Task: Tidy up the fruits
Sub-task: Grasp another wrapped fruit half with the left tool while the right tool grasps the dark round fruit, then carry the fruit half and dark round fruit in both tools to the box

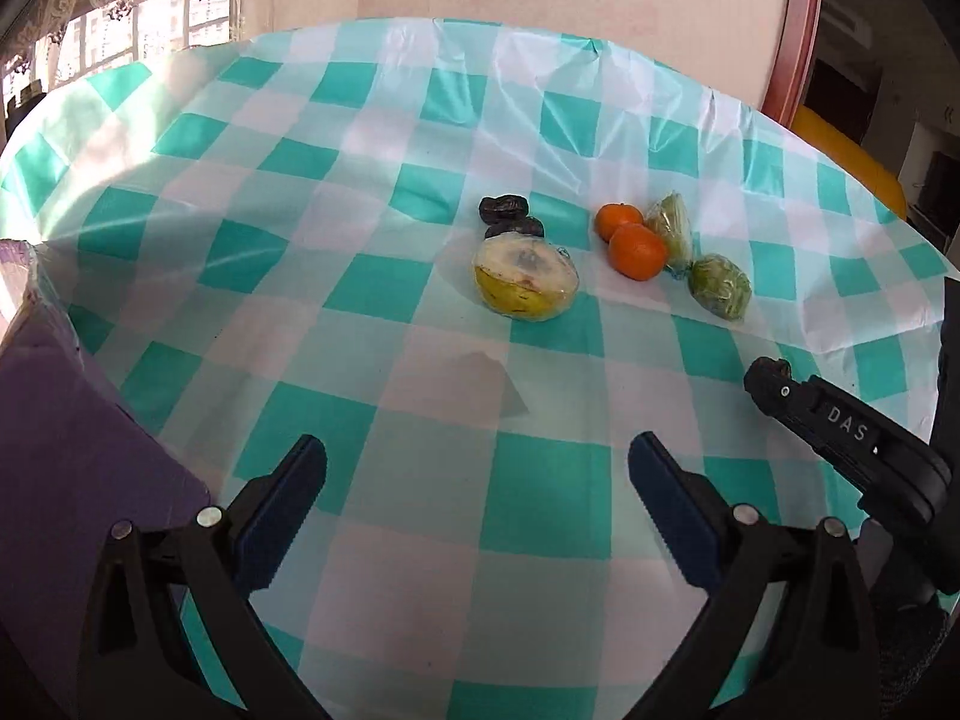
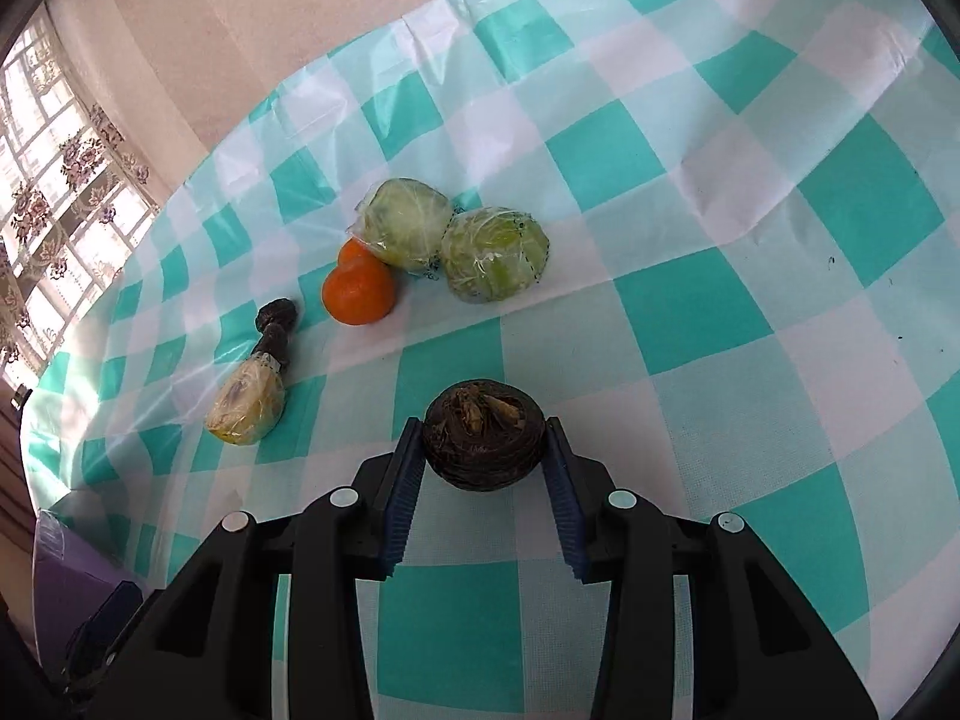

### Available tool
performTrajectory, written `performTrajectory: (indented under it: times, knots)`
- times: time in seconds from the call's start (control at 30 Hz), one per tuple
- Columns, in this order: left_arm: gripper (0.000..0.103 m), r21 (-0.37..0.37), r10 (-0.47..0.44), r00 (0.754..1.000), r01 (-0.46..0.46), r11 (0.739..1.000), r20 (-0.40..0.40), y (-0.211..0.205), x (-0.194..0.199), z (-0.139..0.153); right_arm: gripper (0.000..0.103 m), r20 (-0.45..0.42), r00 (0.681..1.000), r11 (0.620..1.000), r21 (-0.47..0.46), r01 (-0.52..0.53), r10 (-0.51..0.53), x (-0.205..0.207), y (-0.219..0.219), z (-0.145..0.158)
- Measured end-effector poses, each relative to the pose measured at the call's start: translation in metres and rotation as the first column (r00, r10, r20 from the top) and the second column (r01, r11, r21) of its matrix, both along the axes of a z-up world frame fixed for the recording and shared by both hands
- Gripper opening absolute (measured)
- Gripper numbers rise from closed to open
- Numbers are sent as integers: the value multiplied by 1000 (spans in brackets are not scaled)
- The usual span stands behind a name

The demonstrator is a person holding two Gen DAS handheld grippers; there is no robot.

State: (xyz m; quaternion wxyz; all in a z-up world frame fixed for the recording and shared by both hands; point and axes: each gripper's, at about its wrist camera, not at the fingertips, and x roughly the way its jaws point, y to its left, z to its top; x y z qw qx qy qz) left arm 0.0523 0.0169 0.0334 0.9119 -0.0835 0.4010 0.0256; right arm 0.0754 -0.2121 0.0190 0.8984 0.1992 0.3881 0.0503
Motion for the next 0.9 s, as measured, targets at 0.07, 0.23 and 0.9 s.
performTrajectory:
  times: [0.07, 0.23, 0.9]
  knots:
    - [101, -7, 4, 1000, -4, 1000, 4, -4, 25, -5, 40, 0, 999, 999, -3, -36, 36, 3, 7, 0]
    - [101, 44, 13, 1000, -12, 999, -15, -22, 80, -15, 40, 0, 999, 999, 4, -41, 41, 5, 10, -1]
    - [60, -76, 2, 1000, -1, 997, 11, -6, 101, -18, 40, -15, 998, 999, -5, -53, 53, 8, 15, -4]
